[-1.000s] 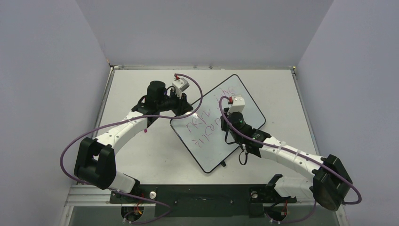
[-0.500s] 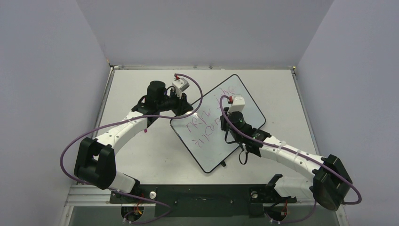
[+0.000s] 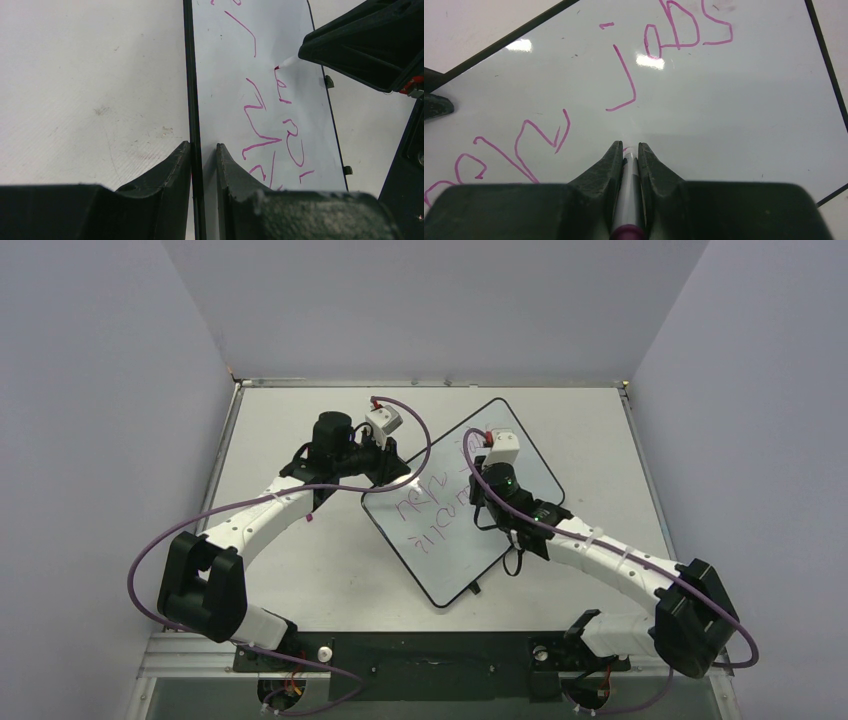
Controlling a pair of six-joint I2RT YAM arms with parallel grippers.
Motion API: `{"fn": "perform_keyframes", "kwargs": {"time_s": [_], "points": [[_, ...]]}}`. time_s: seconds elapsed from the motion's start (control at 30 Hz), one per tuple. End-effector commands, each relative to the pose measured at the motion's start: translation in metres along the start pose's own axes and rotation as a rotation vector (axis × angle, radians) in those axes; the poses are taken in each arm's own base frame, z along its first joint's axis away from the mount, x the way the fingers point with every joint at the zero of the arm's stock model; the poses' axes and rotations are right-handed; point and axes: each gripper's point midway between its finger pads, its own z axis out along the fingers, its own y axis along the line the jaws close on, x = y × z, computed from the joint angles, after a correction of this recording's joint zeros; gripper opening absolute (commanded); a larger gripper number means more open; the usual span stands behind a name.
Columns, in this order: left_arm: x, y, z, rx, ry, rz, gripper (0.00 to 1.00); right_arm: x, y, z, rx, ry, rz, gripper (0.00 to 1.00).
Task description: Write a sentence on the whiteboard
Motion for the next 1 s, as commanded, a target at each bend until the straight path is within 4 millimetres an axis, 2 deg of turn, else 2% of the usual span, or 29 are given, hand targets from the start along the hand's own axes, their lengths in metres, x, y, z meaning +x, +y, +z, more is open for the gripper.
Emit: {"fn": "perform_keyframes", "kwargs": {"time_s": [0.0, 0.17, 0.4, 0.5, 0.67, 0.97], "points": [[-0.018, 0.009, -0.001, -0.031, -0.052, 0.084, 0.00, -0.012, -0.011, 0.004, 0.037, -0.012, -0.003, 0.00], [-0.018, 0.009, -0.001, -0.032, -0.053, 0.085, 0.00, -0.006, -0.017, 0.003, 0.043, 0.003, -0.004, 0.00], [-0.018, 0.009, 0.000, -0.032, -0.053, 0.085, 0.00, 0.016, -0.019, -0.003, 0.015, 0.045, 0.015, 0.00], [-0.018, 0.009, 0.000, -0.028, -0.053, 0.085, 0.00, 0.016, -0.018, -0.009, -0.001, 0.041, 0.031, 0.00], [-0.019, 0.008, 0.000, -0.026, -0.054, 0.085, 0.00, 0.007, -0.019, -0.017, -0.008, 0.019, 0.041, 0.00], [-0.015, 0.008, 0.001, -0.024, -0.047, 0.081, 0.00, -0.029, -0.017, -0.025, -0.004, -0.059, 0.037, 0.00]]}}
